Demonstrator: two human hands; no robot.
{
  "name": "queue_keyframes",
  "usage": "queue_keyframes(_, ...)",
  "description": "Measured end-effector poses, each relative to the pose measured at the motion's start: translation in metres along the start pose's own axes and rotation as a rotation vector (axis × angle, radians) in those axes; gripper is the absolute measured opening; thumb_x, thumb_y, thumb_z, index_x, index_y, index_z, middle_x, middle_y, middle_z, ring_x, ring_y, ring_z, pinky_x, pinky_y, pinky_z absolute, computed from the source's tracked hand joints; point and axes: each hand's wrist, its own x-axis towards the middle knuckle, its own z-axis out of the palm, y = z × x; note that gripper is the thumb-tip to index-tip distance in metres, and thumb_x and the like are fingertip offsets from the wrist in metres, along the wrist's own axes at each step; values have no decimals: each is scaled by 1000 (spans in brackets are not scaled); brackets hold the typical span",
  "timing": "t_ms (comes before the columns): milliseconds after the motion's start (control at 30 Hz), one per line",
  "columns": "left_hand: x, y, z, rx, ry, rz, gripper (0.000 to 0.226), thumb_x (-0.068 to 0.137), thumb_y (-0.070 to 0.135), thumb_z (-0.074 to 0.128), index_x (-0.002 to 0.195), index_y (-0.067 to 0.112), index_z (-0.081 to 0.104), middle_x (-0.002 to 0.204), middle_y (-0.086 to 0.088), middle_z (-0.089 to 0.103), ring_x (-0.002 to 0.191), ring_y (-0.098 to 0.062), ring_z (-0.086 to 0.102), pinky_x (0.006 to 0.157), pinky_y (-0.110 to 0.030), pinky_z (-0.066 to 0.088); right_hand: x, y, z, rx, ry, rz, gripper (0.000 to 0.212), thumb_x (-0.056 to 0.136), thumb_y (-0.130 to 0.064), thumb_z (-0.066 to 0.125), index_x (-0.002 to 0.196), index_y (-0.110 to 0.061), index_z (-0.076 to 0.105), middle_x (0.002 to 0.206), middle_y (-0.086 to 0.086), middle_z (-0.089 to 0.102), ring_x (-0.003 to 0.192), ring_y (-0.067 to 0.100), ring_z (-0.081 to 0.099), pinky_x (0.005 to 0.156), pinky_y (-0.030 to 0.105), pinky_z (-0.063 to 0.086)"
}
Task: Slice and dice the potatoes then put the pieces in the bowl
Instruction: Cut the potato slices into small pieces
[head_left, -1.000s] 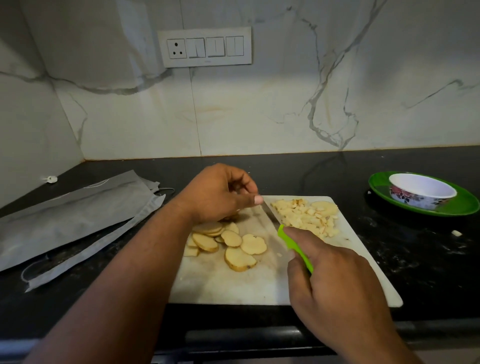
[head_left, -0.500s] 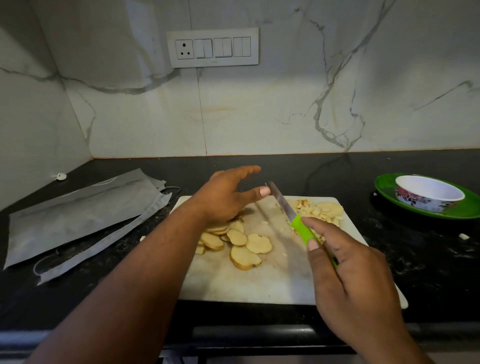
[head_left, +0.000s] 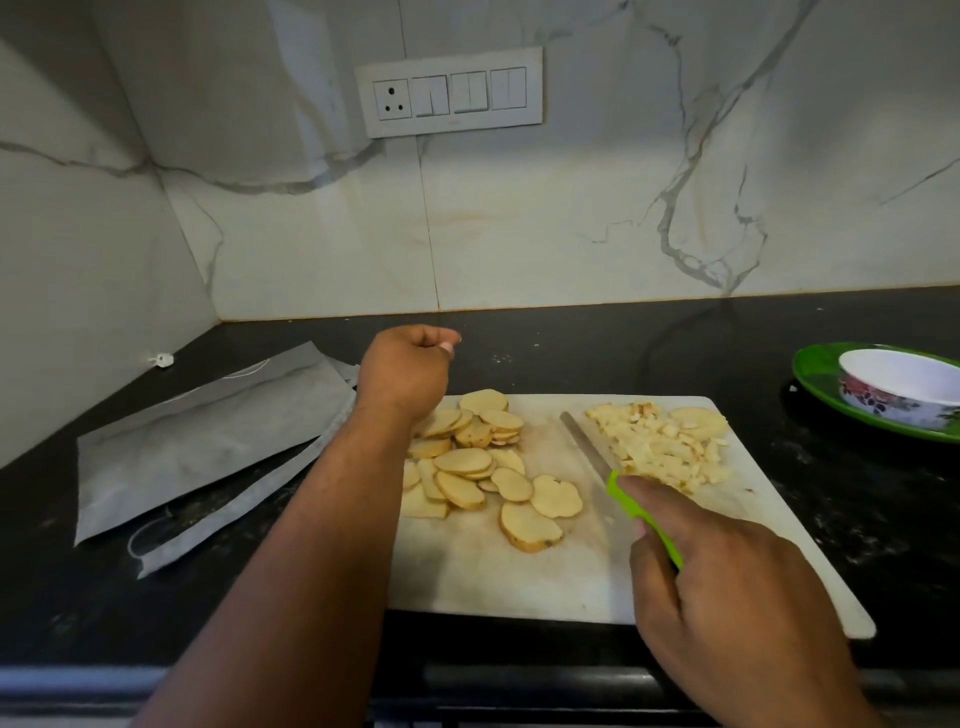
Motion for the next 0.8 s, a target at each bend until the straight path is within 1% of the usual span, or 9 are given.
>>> queue_keyframes(100, -1, 0, -6, 46, 1, -26, 19, 104, 16, 61, 108, 28, 75, 111, 7, 71, 97, -5, 61, 67, -20, 41, -1, 2, 1, -7, 9, -33, 40, 76, -26, 74, 114, -38, 72, 65, -19, 66, 50, 7, 55, 46, 21, 35)
queue_keyframes(167, -2, 0, -14, 132, -16, -33, 16, 104, 19, 61, 103, 29, 74, 114, 6, 72, 106, -12, 62, 81, -26, 47, -2, -1, -1, 4, 10, 1, 38, 82, -31, 65, 118, -43, 69, 69, -18, 67, 55, 8, 55, 51, 23, 36)
queue_keyframes(233, 1, 1, -24, 365, -88, -38, 14, 103, 30, 63, 106, 24, 76, 124, 0, 72, 114, -20, 64, 98, -37, 52, 1, -2, -3, 22, 1, 54, 41, 89, -36, 53, 128, -47, 60, 79, -15, 70, 69, 11, 61, 61, 27, 42)
queue_keyframes(267, 2, 3, -29, 516, -145, -43, 27, 101, 40, 65, 116, 20, 76, 131, -4, 70, 121, -24, 63, 104, -42, 51, 1, -4, -4, 29, 2, 66, 43, 91, -38, 50, 132, -48, 56, 84, -14, 70, 75, 12, 62, 66, 27, 44)
queue_keyframes(333, 1, 6, -38, 695, -240, -102, 59, 90, 61, 71, 126, 14, 73, 139, -9, 65, 127, -30, 61, 103, -44, 51, 0, -6, -5, 17, -1, 70, 44, 93, -40, 46, 135, -48, 53, 90, -14, 71, 81, 11, 63, 70, 26, 45)
queue_keyframes(467, -6, 10, -50, 733, -445, -205, 92, 52, 76, 83, 118, 11, 77, 117, -9, 74, 107, -29, 68, 96, -44, 56, -1, -5, -1, 11, 33, 40, 43, 94, -40, 45, 136, -48, 52, 88, -15, 70, 72, 9, 52, 65, 24, 37)
queue_keyframes(600, -10, 13, -49, 675, -419, -168, 65, 67, 52, 91, 115, 11, 77, 118, -9, 73, 114, -30, 65, 98, -42, 52, 0, -2, 1, -16, 17, 21, 42, 94, -40, 45, 136, -46, 53, 86, -15, 70, 75, 10, 58, 65, 24, 39)
queue_keyframes(667, -8, 13, -47, 605, -348, -116, 45, 70, 40, 94, 102, 15, 76, 109, -7, 75, 108, -27, 67, 93, -41, 53, -1, -3, 0, 15, -2, 15, 42, 94, -41, 45, 136, -47, 52, 80, -18, 64, 71, 9, 54, 65, 23, 40)
queue_keyframes(800, -4, 12, -44, 312, -175, 12, 25, 77, 27, 91, 92, 20, 73, 92, 0, 74, 86, -16, 70, 66, -28, 57, 0, -3, 0, 82, 22, 35, 42, 94, -42, 45, 135, -49, 50, 78, -19, 62, 72, 8, 54, 68, 25, 43)
